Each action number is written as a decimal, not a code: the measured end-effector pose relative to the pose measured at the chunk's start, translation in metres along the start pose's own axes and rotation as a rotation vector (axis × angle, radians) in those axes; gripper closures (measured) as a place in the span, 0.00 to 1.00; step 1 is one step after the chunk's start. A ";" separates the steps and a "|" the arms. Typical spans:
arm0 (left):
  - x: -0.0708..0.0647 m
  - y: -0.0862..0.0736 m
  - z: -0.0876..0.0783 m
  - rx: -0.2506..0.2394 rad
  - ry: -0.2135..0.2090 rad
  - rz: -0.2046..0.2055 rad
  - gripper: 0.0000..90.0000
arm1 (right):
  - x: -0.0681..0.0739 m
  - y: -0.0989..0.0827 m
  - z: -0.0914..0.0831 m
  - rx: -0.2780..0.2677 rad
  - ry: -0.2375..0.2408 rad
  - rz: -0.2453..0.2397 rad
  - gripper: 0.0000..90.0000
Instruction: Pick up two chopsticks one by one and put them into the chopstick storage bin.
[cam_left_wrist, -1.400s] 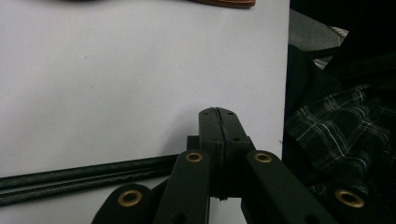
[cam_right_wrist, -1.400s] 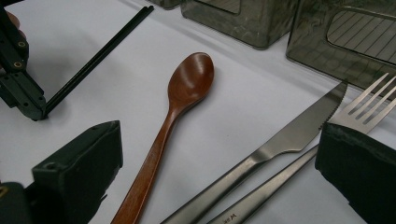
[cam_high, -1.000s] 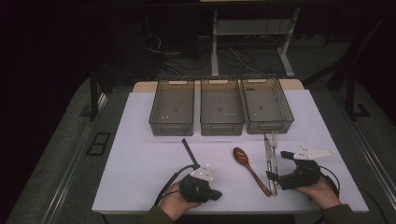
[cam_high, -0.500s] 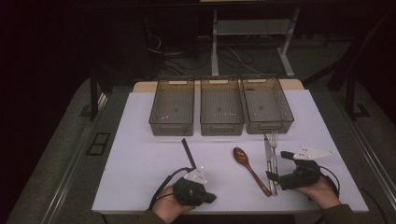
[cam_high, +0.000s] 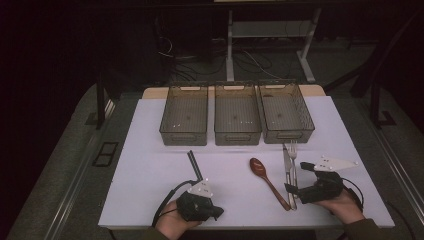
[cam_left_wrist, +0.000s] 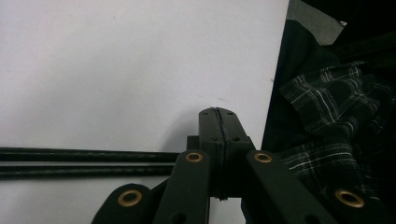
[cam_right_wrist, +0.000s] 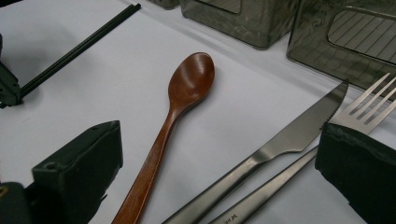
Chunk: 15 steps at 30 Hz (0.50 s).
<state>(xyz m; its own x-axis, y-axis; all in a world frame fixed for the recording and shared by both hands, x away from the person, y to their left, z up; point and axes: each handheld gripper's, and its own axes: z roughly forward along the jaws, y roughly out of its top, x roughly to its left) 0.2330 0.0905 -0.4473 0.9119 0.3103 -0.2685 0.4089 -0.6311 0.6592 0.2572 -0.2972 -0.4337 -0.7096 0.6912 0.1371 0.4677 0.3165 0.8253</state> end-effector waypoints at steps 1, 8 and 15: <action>0.000 0.000 0.000 -0.005 0.001 -0.003 0.98 | 0.000 0.000 0.000 0.000 0.000 0.000 0.00; 0.009 0.005 -0.010 -0.066 0.049 -0.019 0.87 | 0.000 0.000 0.000 -0.002 -0.001 0.000 0.00; 0.036 0.009 -0.036 -0.153 0.178 -0.096 0.82 | 0.000 0.000 0.000 -0.001 0.001 0.000 0.00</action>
<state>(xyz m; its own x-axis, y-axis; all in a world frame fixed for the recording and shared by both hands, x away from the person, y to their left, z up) 0.2679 0.1211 -0.4258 0.8428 0.4930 -0.2161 0.4713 -0.4818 0.7388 0.2570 -0.2969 -0.4338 -0.7099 0.6907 0.1376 0.4675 0.3160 0.8256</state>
